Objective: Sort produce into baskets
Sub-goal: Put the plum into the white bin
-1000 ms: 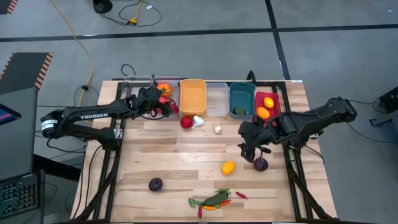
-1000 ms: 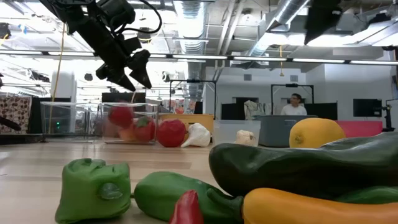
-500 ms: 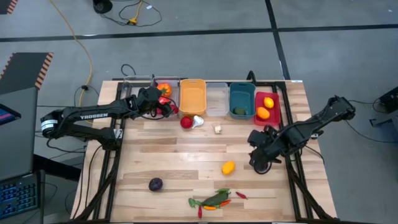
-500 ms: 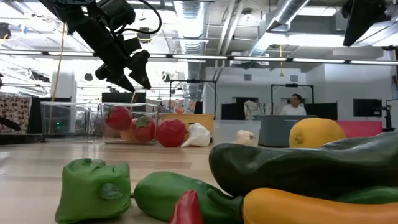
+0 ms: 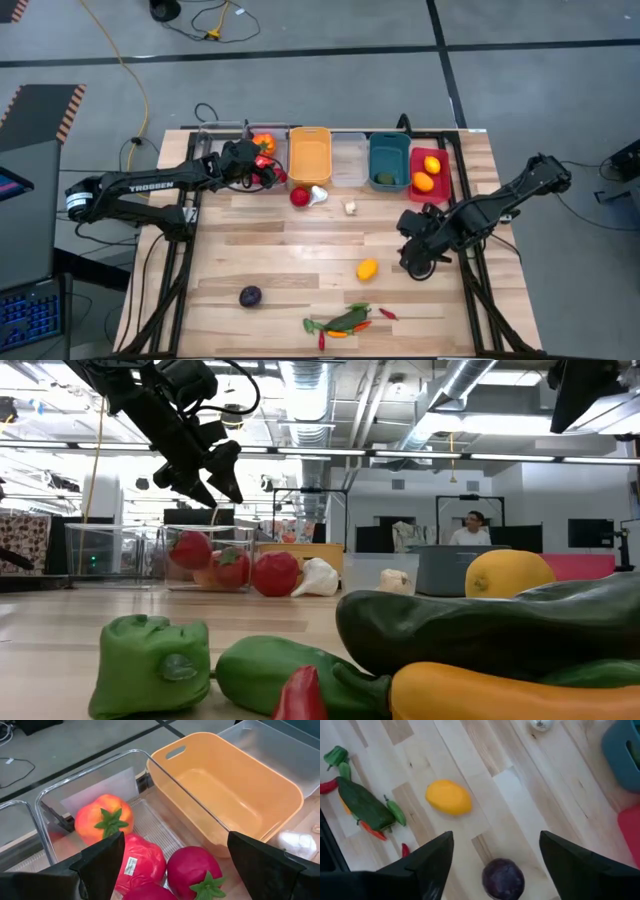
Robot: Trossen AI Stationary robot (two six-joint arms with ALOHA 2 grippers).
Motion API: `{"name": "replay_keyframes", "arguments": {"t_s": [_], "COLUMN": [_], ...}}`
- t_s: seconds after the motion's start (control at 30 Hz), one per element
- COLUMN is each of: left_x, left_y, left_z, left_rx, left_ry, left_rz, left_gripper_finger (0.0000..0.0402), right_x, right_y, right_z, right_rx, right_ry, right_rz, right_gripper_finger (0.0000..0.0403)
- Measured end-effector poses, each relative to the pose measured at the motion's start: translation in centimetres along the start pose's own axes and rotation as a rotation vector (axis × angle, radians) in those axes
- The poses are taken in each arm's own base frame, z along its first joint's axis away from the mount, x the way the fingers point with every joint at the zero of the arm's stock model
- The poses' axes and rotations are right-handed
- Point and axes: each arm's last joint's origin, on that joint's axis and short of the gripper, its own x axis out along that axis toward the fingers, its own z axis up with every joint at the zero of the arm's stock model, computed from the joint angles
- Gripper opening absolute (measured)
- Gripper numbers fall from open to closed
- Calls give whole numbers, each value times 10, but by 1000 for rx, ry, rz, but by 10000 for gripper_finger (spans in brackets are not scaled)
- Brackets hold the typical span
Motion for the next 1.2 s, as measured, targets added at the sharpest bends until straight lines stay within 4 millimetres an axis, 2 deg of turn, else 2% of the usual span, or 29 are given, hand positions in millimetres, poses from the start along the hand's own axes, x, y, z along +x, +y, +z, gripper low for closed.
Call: {"name": "replay_keyframes", "arguments": {"t_s": [0.27,0.47,0.6,0.77,0.97,1.2], "left_x": [0,0,0,0,0,0], "left_y": [0,0,0,0,-1,-1], "left_z": [0,0,0,0,0,0], "left_rx": [0,0,-1,0,-1,-1], "left_ry": [0,0,0,2,13,13], "left_rz": [0,0,0,-5,-41,-40], "left_gripper_finger": [341,341,341,341,341,341], "right_x": [0,-1,3,26,62,93], "right_y": [0,7,11,22,35,45], "right_z": [0,-1,-7,-18,-29,-34], "right_rx": [1,-5,-44,-129,-198,-288], "right_ry": [0,-28,7,121,383,495], "right_rz": [0,54,15,-122,-220,-296], "right_gripper_finger": [395,388,385,385,385,385]}}
